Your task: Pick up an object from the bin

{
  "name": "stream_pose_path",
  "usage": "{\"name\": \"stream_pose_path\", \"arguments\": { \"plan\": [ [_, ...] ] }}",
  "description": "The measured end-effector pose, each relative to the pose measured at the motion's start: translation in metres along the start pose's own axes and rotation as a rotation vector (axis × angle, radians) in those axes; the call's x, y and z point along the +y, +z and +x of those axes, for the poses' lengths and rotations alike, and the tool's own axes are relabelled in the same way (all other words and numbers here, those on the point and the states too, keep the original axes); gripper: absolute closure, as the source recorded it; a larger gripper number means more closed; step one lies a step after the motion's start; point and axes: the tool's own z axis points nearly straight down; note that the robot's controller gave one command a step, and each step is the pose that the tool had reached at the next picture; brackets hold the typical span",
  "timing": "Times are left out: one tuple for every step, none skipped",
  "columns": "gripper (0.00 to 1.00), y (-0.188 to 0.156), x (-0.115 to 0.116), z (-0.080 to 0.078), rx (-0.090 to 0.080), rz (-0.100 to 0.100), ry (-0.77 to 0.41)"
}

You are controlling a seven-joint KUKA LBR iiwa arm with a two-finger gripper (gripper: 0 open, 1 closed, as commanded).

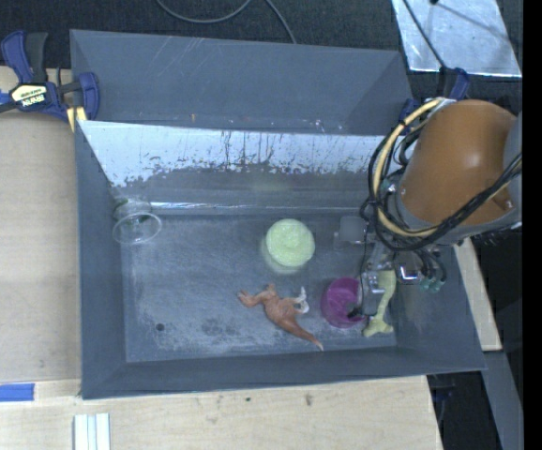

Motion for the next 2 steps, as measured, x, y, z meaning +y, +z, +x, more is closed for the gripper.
{"name": "stream_pose_path", "arguments": {
  "plan": [
    [0.00,-0.005,0.000,-0.002,-0.009,0.001,-0.002],
    [0.00,0.058,0.037,0.013,-0.013,0.000,0.077]
  ]
}}
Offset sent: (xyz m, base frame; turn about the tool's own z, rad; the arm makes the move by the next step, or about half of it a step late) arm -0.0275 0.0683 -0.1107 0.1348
